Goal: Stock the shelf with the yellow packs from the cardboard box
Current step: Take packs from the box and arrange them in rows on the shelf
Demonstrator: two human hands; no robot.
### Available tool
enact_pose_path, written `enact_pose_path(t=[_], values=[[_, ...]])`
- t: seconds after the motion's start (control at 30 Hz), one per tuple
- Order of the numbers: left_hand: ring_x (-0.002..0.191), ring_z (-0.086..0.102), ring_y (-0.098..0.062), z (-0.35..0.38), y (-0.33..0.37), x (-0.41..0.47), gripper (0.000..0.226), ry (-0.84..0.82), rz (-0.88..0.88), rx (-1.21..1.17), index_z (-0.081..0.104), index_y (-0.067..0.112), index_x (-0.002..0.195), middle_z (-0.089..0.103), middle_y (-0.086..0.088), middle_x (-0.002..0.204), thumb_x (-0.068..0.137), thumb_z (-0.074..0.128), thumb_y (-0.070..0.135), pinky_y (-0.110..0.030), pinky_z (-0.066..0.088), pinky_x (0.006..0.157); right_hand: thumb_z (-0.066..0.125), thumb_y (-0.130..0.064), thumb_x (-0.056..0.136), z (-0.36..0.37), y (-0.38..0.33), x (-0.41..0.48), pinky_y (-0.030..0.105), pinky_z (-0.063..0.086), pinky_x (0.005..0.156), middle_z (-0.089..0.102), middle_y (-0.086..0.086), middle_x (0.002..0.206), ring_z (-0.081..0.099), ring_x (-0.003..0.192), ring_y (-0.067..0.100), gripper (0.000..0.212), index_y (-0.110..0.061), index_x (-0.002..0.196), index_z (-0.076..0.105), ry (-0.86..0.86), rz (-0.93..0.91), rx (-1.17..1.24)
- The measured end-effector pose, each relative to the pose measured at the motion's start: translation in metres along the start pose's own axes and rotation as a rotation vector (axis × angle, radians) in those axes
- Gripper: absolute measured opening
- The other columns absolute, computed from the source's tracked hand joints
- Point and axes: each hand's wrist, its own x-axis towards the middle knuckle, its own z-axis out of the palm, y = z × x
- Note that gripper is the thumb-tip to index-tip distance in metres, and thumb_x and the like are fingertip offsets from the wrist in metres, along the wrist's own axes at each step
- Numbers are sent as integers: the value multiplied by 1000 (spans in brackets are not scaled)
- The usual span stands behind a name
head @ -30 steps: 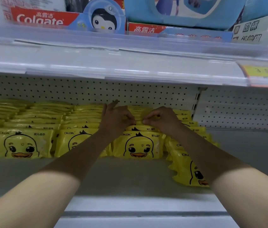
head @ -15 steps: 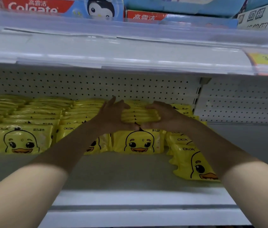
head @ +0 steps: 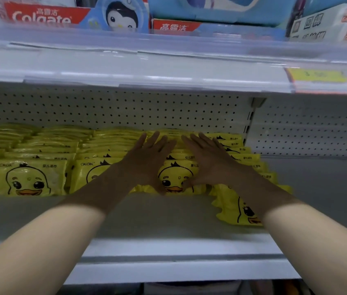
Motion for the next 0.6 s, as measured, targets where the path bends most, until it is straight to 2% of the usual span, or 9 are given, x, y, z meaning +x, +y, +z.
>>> enact_pose_path(t=[0.13,0.3,0.4,0.5,0.6], values=[[149,-18,-22,-20,30,4,142,3,-33,-143,-17,23,154,-14,-2,164,56,67,83,-48,-9,121,74,-74,65,-18,28,-15,47,-3,124,-6,0,167,-9,153,19,127,-33,158,-2,41,57,83],[151,-11,-23,-45,78,11,135,7,9,-262,-11,25,155,-9,-3,164,60,67,80,-49,-3,121,74,-68,70,-37,64,-49,41,0,124,-3,-1,167,-4,153,20,118,-34,158,4,-20,114,123],[151,-3,-19,-60,103,8,129,12,5,-355,-4,27,156,-4,1,165,62,68,78,-43,5,122,78,-65,69,-45,85,-80,33,12,121,3,-6,166,4,152,14,112,-35,157,14,-28,125,254],[149,10,-17,-73,126,2,115,8,-39,-546,11,33,156,10,7,163,66,68,76,-40,22,119,77,-66,70,-53,102,-110,27,29,109,20,-10,160,26,144,13,104,-33,154,24,-28,124,321],[147,14,-18,-80,146,-3,108,-16,-85,-530,21,30,154,19,2,160,67,67,76,-40,27,114,81,-62,69,-53,118,-130,32,34,111,26,-8,158,32,141,14,106,-33,153,24,-25,136,349]])
